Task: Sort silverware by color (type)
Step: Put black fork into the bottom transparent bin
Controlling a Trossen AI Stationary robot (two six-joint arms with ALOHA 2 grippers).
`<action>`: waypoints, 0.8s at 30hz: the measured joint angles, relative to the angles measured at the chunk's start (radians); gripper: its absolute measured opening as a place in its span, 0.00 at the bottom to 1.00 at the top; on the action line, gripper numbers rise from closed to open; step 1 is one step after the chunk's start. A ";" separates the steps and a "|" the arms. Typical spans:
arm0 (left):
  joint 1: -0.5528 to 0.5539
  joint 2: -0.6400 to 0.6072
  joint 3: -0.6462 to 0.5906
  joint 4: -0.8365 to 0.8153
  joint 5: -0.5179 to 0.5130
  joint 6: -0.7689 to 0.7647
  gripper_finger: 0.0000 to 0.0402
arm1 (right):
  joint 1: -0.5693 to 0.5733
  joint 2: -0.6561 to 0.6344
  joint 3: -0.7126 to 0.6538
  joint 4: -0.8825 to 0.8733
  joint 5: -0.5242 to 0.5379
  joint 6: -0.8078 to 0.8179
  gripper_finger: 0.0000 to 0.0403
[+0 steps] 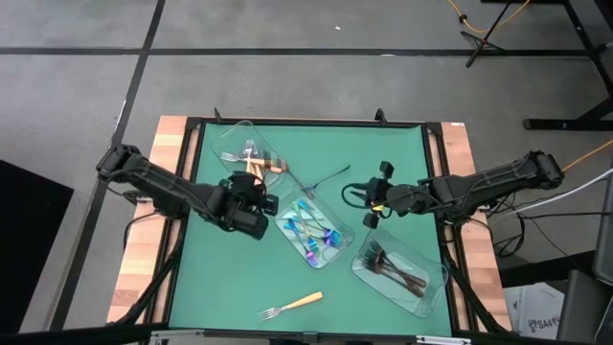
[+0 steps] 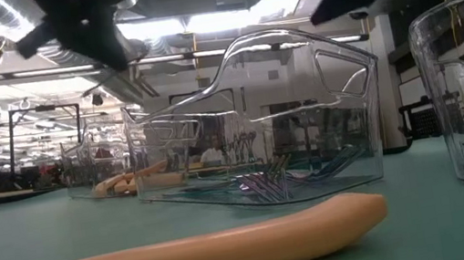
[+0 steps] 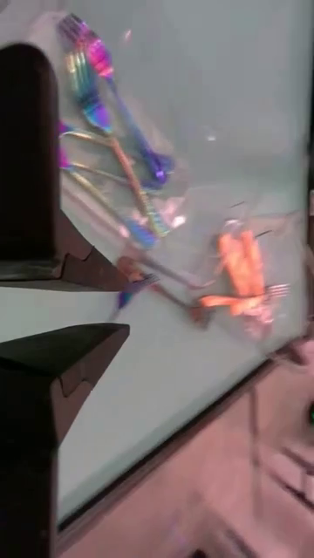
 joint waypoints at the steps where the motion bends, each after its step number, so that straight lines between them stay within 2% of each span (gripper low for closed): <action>1: 0.008 0.000 0.000 0.033 -0.012 0.041 0.03 | 0.000 0.000 0.000 0.026 0.000 -0.018 0.14; 8: 0.069 0.000 0.000 0.324 -0.028 0.436 0.03 | 0.000 0.000 0.000 0.179 0.000 -0.108 0.14; 12: 0.099 0.000 0.000 0.533 0.008 0.687 0.03 | 0.000 0.000 0.000 0.239 0.000 -0.113 0.14; 18: 0.135 0.000 0.000 0.820 0.132 1.030 0.03 | 0.000 0.000 0.000 0.338 0.000 -0.114 0.14; 24: 0.161 0.000 0.000 0.995 0.280 1.242 0.03 | 0.000 0.000 0.000 0.437 0.000 -0.114 0.14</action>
